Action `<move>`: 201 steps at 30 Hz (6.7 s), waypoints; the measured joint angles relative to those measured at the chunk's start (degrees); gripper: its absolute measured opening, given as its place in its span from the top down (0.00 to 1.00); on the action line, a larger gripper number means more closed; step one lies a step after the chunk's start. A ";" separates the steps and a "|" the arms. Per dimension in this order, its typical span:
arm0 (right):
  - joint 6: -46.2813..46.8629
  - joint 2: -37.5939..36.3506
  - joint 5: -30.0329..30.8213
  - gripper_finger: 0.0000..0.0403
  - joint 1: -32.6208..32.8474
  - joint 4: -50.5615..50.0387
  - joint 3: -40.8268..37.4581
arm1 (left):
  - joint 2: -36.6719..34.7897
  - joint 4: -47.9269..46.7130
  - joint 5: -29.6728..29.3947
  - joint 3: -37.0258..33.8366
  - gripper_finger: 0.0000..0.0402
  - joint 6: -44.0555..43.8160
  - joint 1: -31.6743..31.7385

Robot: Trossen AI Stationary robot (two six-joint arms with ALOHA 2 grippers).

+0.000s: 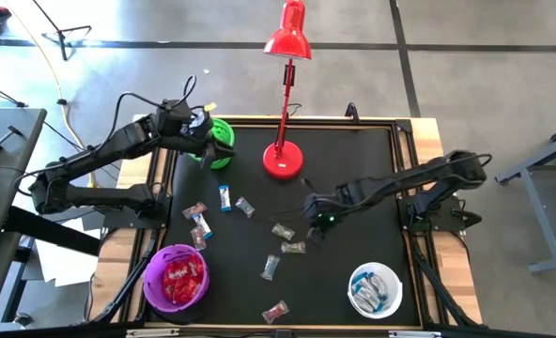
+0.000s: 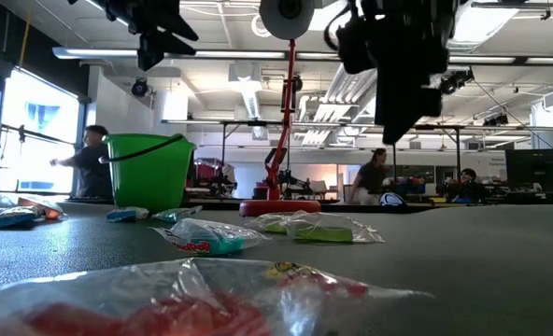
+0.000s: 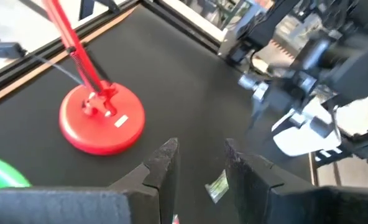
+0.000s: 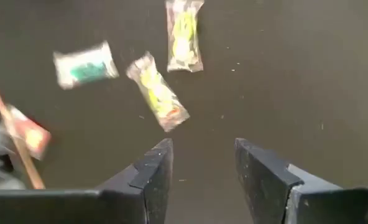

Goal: Sort candy
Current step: Put the green gummy into the green bucket

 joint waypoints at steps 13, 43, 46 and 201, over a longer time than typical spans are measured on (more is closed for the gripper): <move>8.70 12.14 -9.00 0.59 -0.07 11.30 0.00 | 0.00 1.77 -0.05 0.00 0.72 -10.16 -5.04; -25.98 16.65 -4.49 0.59 4.27 18.07 0.00 | 0.02 7.32 -13.31 0.00 0.72 -21.85 -22.68; -27.62 18.04 -4.40 0.59 4.76 19.18 0.00 | 0.02 7.34 -14.65 0.00 0.72 -22.02 -23.71; -52.52 12.11 45.24 1.00 -2.20 18.33 34.56 | 3.06 23.62 -31.33 0.00 0.72 7.74 -24.52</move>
